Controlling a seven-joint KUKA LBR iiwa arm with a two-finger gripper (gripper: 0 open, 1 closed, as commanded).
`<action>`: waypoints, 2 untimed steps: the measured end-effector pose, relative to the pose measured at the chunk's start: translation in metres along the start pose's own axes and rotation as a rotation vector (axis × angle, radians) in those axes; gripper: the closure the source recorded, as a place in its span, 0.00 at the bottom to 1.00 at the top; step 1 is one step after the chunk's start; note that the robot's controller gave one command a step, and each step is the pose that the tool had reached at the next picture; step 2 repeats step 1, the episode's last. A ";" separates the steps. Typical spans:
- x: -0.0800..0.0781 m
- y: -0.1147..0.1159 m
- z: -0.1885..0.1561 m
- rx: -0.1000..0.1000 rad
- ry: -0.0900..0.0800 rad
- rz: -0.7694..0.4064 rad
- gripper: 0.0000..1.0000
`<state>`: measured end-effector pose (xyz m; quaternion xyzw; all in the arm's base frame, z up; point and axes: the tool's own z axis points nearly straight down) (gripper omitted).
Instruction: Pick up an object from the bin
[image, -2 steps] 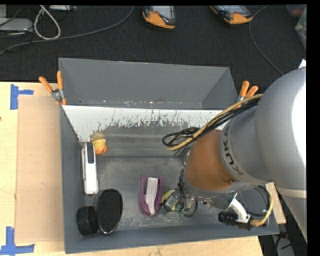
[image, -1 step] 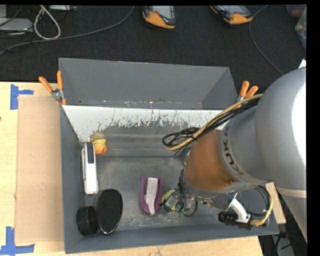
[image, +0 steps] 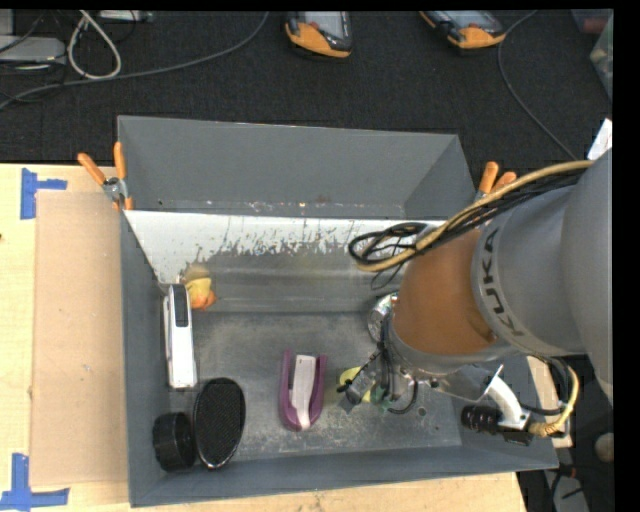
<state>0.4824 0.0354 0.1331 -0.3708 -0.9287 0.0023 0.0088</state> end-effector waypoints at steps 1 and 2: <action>0.000 -0.003 -0.045 0.003 0.002 0.018 1.00; 0.000 -0.003 -0.045 0.003 0.002 0.018 1.00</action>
Offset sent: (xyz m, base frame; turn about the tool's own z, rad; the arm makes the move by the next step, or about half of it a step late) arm 0.0119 0.0018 0.0754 0.0069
